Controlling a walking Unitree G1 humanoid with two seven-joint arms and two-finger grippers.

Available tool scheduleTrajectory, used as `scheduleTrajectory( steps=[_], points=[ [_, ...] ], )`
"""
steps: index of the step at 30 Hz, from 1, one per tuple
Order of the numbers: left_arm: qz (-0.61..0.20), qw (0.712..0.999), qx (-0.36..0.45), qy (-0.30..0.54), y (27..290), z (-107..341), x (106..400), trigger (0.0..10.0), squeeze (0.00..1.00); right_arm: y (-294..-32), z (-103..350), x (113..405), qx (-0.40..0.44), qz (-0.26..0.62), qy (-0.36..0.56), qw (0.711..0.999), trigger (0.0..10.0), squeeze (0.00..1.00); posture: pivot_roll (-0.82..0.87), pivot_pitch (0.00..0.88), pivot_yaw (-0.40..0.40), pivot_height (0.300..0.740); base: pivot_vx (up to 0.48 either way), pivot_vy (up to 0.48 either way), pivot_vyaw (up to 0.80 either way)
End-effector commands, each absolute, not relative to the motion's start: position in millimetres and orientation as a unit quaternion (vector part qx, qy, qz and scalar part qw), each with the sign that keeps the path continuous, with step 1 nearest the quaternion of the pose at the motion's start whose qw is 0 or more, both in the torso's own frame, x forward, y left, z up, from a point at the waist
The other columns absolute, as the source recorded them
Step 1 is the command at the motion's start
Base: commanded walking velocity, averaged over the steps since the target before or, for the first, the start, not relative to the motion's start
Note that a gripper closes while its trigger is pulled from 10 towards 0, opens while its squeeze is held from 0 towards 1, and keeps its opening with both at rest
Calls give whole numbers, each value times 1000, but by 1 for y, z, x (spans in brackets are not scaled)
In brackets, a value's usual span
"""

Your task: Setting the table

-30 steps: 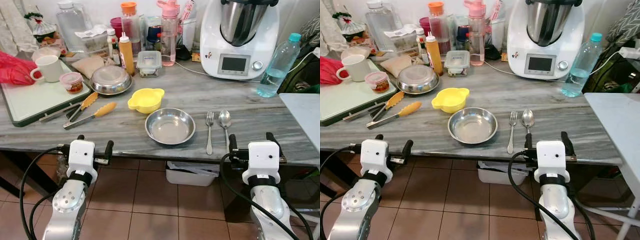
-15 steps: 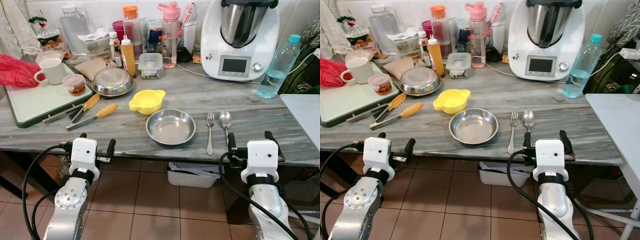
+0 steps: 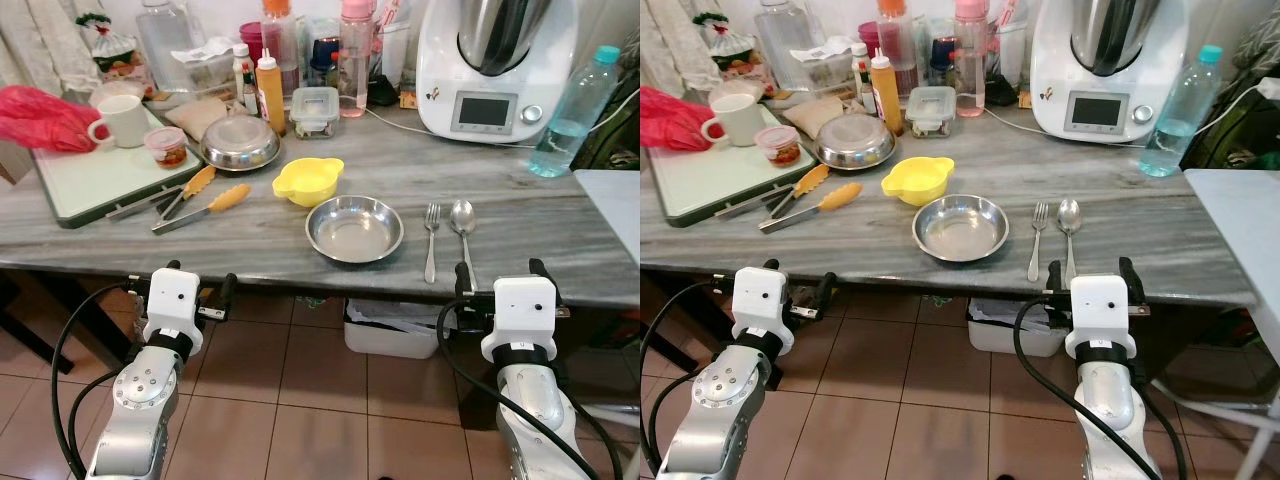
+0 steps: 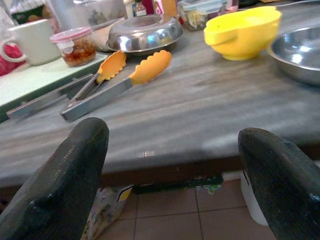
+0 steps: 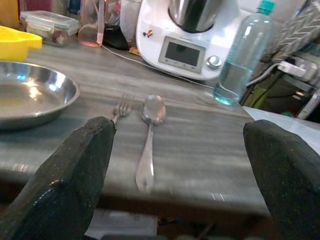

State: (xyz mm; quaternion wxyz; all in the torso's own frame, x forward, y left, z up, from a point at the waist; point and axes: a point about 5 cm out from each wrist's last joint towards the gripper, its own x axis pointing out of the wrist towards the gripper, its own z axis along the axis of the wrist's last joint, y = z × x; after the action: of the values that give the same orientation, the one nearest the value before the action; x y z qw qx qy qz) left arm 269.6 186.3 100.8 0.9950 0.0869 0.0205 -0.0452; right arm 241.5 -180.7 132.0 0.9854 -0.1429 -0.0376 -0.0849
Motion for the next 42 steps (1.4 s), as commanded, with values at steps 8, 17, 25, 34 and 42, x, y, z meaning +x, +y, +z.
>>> scheduleTrajectory(
  steps=[8, 17, 25, 34, 42],
  points=[
    [-52, 995, 87, 24, 184, 100, 272, 10000, 0, -184, 134, 244, -145, -89, -40, 985, 10000, 0, -91, 20, 60, 740, -297, 0, 0],
    [-60, 994, 84, 24, 180, 100, 273, 10000, 0, -185, 135, 245, -148, -93, -42, 984, 10000, 0, -95, 21, 60, 740, -305, 0, 0],
    [-89, 994, 61, 12, 173, 102, 277, 10000, 0, -189, 135, 245, -153, -98, -42, 982, 10000, 0, -99, 20, 58, 740, -225, 0, 0],
    [-137, 990, 31, 2, 160, 107, 276, 10000, 0, -190, 136, 247, -162, -99, -43, 981, 10000, 0, -101, 19, 57, 740, 0, -142, 0],
    [-151, 988, 24, 4, 157, 108, 278, 10000, 0, -191, 138, 248, -166, -103, -45, 980, 10000, 0, -104, 21, 64, 740, 0, -480, 0]
  ],
)
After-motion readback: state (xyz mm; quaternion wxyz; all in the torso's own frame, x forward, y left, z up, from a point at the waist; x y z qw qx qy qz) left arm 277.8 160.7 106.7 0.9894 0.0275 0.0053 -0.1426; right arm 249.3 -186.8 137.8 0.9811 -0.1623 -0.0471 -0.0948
